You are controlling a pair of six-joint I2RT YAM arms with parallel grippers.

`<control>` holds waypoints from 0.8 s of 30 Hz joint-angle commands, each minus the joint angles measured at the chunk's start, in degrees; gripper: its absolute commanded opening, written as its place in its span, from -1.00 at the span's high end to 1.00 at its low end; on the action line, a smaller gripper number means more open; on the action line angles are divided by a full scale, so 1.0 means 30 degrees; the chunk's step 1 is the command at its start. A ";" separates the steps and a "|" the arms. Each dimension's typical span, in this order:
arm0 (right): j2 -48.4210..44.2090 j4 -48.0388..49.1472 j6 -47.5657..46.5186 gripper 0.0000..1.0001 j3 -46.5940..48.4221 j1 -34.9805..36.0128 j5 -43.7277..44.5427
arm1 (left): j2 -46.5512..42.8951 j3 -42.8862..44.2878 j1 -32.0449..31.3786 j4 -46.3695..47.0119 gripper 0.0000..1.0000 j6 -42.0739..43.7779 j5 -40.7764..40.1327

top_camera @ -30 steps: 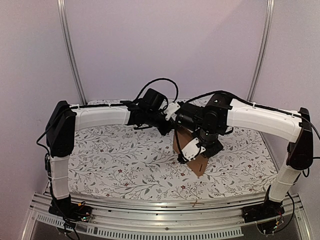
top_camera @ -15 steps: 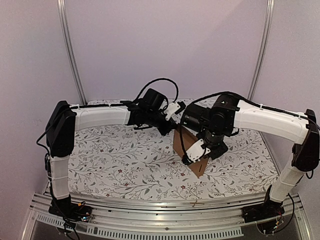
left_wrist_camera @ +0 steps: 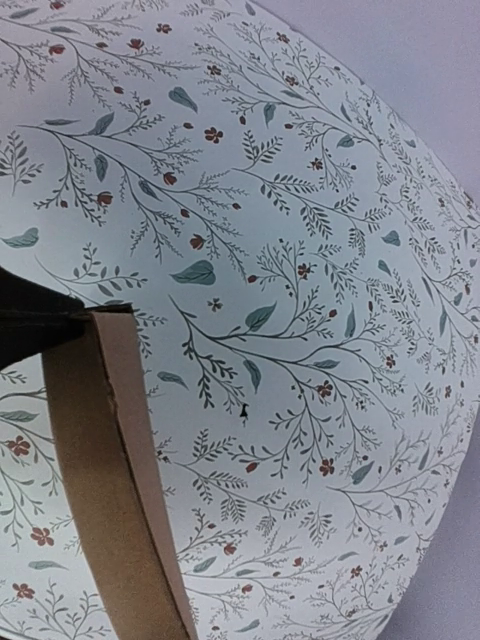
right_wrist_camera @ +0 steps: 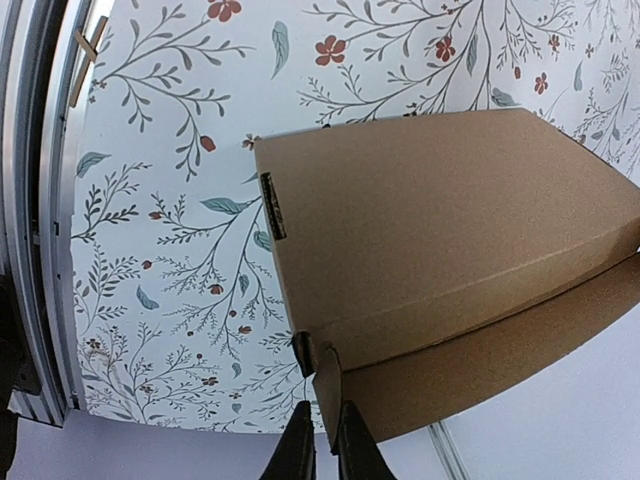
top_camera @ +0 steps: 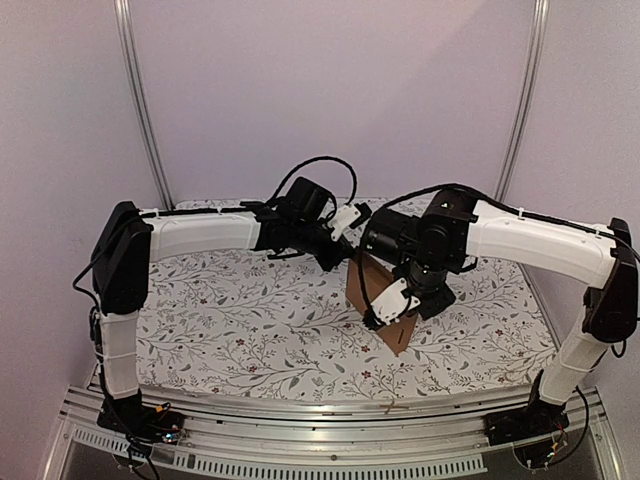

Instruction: Fold the paper box

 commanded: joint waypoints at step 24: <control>-0.0820 -0.8021 -0.2777 1.00 0.0082 0.0309 -0.1706 | 0.0121 -0.0850 -0.0131 -0.2422 1.00 0.0278 -0.0458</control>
